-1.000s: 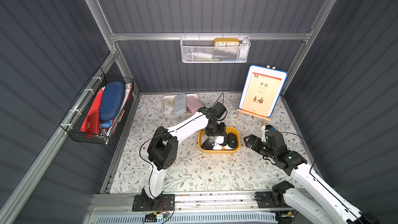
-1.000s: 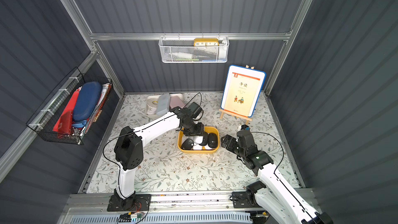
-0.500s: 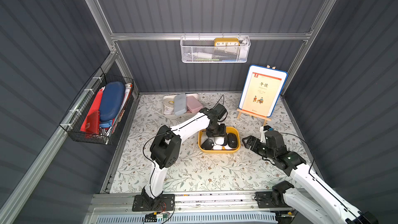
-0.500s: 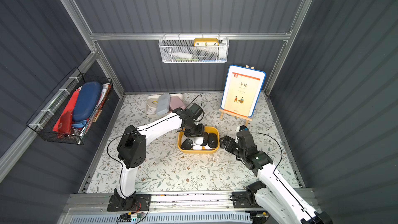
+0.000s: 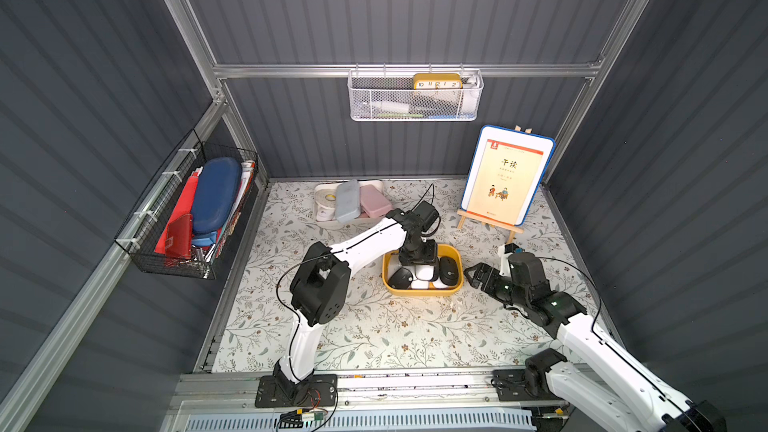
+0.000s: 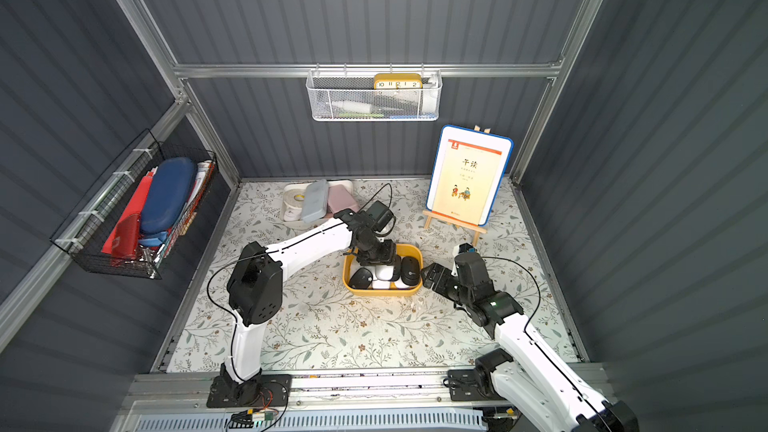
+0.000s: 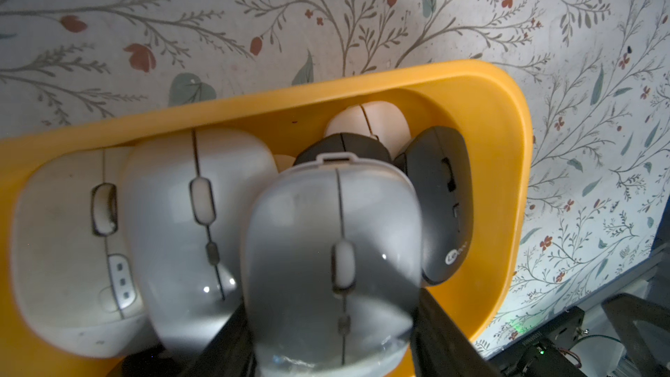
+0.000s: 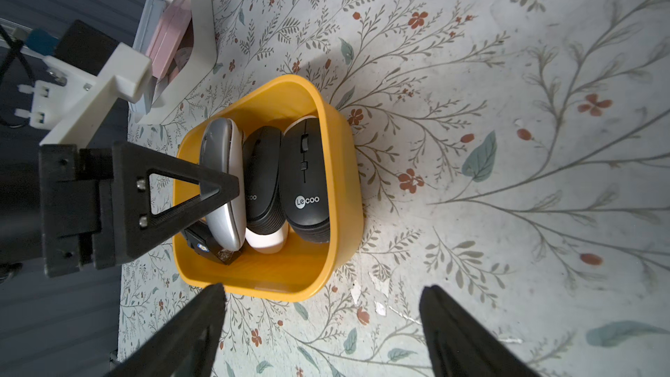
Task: Put the mouse in the storage box
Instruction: Place the mouse in the storage box.
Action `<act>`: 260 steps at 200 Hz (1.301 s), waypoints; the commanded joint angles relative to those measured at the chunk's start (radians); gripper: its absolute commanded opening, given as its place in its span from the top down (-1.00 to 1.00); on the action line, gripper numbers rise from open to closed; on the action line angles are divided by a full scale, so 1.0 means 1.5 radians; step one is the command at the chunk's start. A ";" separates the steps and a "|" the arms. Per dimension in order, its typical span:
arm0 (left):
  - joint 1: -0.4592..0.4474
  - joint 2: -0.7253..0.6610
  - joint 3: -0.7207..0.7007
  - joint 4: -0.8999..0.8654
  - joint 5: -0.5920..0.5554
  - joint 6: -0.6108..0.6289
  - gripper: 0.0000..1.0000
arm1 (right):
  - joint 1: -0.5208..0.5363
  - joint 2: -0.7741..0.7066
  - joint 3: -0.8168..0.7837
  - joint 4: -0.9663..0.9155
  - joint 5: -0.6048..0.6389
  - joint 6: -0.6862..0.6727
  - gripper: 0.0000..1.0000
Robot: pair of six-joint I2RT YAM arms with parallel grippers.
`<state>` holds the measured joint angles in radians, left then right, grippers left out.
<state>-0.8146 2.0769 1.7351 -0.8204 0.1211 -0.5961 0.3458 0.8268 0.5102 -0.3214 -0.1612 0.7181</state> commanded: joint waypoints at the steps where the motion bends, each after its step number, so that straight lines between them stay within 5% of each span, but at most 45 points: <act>1: -0.011 0.018 -0.021 -0.028 -0.016 -0.005 -0.23 | -0.002 -0.004 -0.006 0.005 -0.006 0.003 -0.77; 260: -0.025 -0.009 0.043 -0.113 -0.086 -0.005 -0.47 | -0.002 0.014 -0.011 0.021 -0.076 0.002 -0.78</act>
<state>-0.8551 2.0769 1.7809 -0.9482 -0.0013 -0.6033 0.3458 0.8467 0.4965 -0.2996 -0.2417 0.7216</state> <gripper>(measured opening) 0.721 0.886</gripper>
